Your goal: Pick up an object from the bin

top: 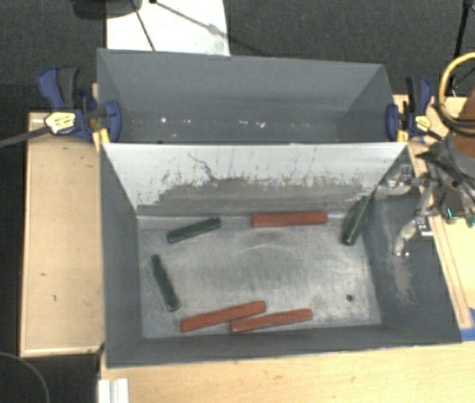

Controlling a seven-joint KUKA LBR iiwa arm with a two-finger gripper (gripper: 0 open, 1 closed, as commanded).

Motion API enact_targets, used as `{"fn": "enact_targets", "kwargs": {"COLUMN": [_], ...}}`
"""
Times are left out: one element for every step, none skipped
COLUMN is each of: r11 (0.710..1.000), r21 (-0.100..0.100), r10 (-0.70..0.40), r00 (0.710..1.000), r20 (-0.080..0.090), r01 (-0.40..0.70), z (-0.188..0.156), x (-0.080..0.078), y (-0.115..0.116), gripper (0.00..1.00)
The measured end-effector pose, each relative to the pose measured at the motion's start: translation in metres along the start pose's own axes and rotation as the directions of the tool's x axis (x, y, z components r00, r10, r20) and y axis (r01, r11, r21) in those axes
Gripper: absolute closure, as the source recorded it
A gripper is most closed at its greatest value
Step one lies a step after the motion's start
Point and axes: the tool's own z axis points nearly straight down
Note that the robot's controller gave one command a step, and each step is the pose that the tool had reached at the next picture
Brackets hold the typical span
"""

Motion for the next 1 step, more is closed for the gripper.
{"fn": "enact_targets", "kwargs": {"r11": [1.0], "r21": [0.001], "r10": [-0.025], "r00": [1.0], "r20": [0.003], "r01": [0.025], "z": [0.0617], "x": [0.0286], "y": [0.0408], "gripper": [0.0]}}
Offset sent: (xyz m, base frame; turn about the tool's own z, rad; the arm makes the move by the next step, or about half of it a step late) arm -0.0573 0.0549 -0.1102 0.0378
